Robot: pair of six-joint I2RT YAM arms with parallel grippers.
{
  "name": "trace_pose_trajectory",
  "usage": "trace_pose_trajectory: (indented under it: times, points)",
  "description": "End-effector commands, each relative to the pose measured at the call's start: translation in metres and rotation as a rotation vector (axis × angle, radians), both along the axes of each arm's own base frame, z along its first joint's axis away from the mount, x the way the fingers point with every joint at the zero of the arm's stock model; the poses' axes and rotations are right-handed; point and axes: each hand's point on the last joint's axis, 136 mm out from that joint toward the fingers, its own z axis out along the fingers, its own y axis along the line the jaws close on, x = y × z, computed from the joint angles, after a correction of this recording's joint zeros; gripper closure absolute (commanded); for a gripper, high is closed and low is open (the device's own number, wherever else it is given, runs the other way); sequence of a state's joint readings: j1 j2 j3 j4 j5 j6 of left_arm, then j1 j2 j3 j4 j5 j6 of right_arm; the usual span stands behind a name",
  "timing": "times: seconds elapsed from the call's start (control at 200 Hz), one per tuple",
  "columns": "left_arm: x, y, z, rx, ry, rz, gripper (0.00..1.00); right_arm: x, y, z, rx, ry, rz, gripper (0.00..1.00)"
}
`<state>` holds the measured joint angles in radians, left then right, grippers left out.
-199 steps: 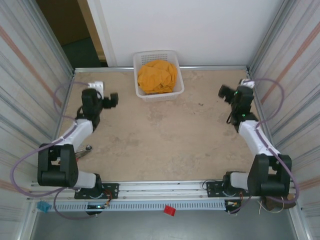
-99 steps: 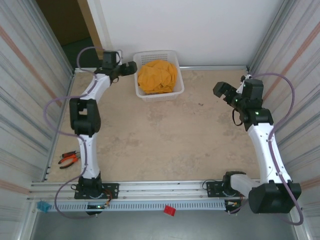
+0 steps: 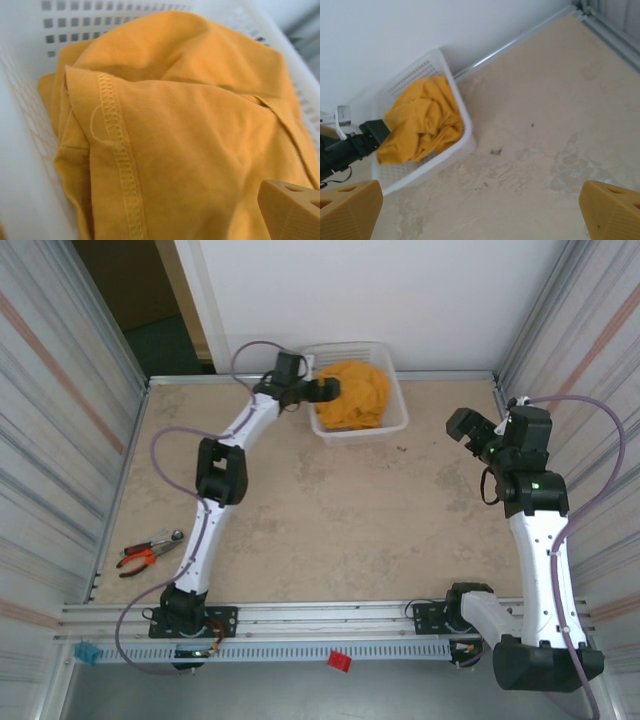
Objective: Fold the inside-out t-shirt
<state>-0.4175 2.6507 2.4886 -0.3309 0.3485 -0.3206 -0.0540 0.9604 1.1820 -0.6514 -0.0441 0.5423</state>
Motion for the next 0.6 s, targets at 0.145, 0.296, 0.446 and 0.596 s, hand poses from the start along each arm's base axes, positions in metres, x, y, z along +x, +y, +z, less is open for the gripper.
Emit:
trace_pose_trajectory:
  times: [0.145,0.296,0.446,0.596]
  points:
    - [-0.054,-0.135,0.041,-0.191,-0.141,-0.195,0.01,-0.013,-0.017,-0.006,-0.011,0.026,-0.069,0.01]
    - [-0.059,-0.149,0.050,-0.228,-0.138,-0.166,0.01,-0.001,-0.016,-0.012,0.008,0.041,-0.061,0.01]
    - [-0.062,-0.111,0.089,-0.253,-0.088,-0.097,0.01,0.039,-0.012,-0.021,0.060,0.095,-0.038,0.00]
    - [-0.094,-0.071,0.129,-0.259,-0.094,-0.068,0.01,0.098,-0.013,-0.039,0.105,0.199,-0.047,0.05]
